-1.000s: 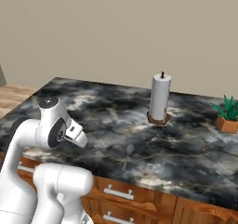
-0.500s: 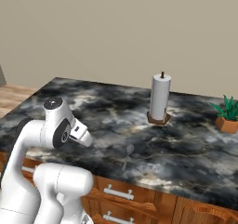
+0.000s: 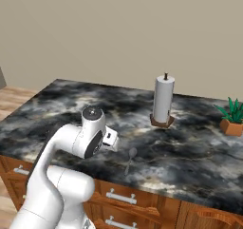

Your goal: Organize the utensils by type. Pick up the wooden spoons from the counter and place them in the open cabinet. Then pick up the metallic utensils from the counter and place them in the open drawer.

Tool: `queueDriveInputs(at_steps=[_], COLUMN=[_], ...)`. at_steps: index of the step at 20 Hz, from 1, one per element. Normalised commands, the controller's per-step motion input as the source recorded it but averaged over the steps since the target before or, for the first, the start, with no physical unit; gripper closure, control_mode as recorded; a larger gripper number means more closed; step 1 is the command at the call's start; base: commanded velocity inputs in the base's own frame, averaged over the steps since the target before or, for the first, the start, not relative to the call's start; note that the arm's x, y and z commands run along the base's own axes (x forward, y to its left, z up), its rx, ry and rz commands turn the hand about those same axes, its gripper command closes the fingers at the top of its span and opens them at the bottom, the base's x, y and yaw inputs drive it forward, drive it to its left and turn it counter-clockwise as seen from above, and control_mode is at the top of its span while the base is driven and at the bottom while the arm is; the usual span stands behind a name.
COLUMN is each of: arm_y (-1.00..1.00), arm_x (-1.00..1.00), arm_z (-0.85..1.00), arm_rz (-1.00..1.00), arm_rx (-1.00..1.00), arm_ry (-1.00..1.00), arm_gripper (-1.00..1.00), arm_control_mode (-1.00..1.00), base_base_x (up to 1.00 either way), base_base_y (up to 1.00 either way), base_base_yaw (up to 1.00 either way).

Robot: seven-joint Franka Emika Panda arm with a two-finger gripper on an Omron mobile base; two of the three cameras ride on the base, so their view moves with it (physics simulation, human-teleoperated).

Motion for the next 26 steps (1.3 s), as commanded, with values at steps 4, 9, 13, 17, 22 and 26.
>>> queueDriveInputs(at_steps=[4, 9, 13, 17, 22, 26], arm_y=[-0.83, -0.71, -0.46, -0.28, -0.10, -0.02], arm_x=[0.19, 0.26, 0.30, 0.37, 0.29, 0.28], arm_z=[-0.12, -0.12, -0.10, -0.07, -0.35, -0.52], arm_rz=[0.17, 0.04, 0.00, 0.00, 0.00, 0.00], arm_rx=[0.07, 0.04, 0.01, 0.00, 0.00, 0.00], arm_ry=[0.07, 0.16, 0.30, 0.29, 0.14, 0.04], arm_gripper=[-1.00, -1.00, -1.00, -1.00, -1.00, -1.00], arm_control_mode=[-1.00, -1.00, -1.00, -1.00, -1.00, -1.00], base_base_x=[0.00, 0.00, 0.00, 0.00, 0.00, 0.00], base_base_y=[0.00, 0.00, 0.00, 0.00, 0.00, 0.00], base_base_yaw=[0.00, 0.00, 0.00, 0.00, 0.00, 0.00])
